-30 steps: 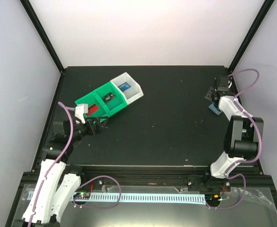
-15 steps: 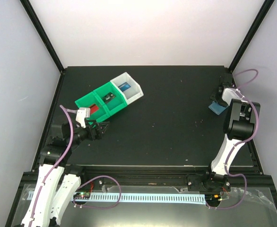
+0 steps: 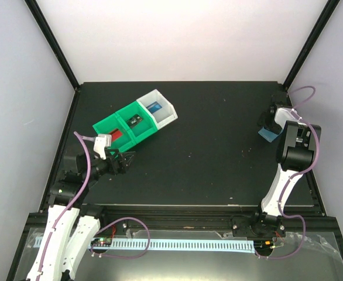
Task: Take the credit cards out of the card holder
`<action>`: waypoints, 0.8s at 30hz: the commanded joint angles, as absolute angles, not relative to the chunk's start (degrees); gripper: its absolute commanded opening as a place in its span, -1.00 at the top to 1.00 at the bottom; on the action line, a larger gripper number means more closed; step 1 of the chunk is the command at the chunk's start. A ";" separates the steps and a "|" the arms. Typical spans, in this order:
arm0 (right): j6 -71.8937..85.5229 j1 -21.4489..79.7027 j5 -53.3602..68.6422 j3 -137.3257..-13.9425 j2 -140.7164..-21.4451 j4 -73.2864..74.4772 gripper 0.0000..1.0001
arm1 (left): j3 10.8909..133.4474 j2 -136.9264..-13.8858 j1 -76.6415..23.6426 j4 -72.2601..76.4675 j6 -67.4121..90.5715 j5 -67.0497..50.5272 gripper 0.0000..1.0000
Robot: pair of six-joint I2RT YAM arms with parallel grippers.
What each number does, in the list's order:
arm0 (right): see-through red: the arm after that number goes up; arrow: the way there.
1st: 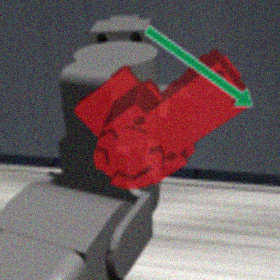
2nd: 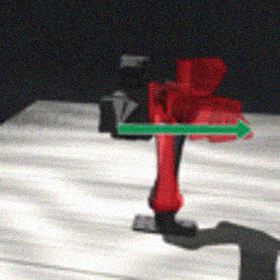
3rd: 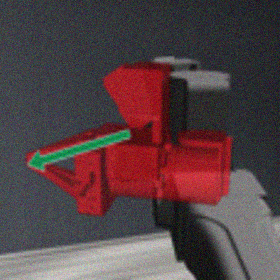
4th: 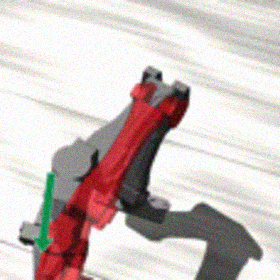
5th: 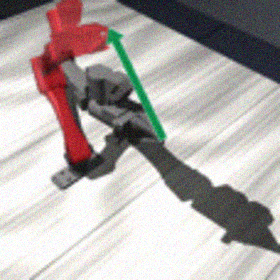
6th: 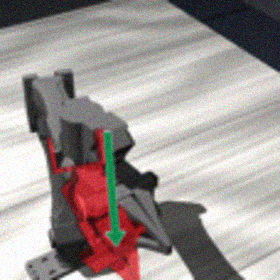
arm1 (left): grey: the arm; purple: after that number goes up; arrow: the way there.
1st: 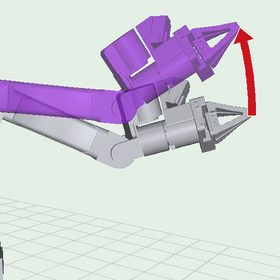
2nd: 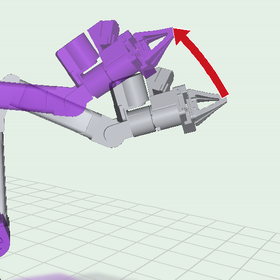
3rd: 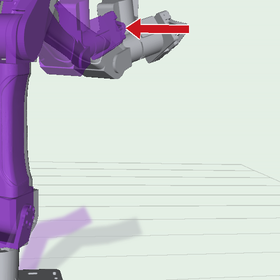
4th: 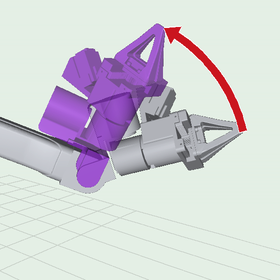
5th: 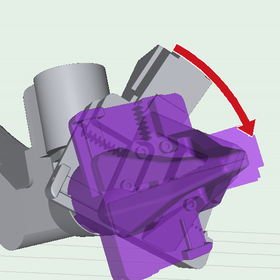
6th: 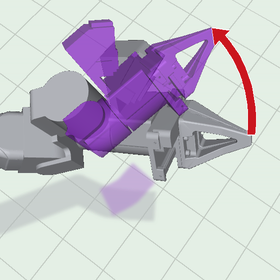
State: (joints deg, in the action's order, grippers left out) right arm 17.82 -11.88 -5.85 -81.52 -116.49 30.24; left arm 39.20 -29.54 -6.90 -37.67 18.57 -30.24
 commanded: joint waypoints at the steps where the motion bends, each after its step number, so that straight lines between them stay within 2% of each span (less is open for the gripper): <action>1: 15.81 -10.83 -3.69 -82.20 -116.61 32.78 -0.27 | 39.37 -29.45 -7.26 -37.31 17.67 -29.61 -0.98; 20: 12.88 6.20 -5.43 -78.02 -115.35 36.14 -0.26 | 39.37 -29.05 -7.35 -37.58 17.25 -28.36 -0.98; 22: 12.46 8.07 -7.12 -77.09 -114.31 36.59 -0.37 | 39.37 -29.03 -7.39 -37.60 17.31 -28.33 -0.98; 24: 11.14 9.16 -6.52 -76.08 -112.69 37.15 -0.30 | 39.37 -29.00 -7.39 -37.66 17.31 -28.29 -0.98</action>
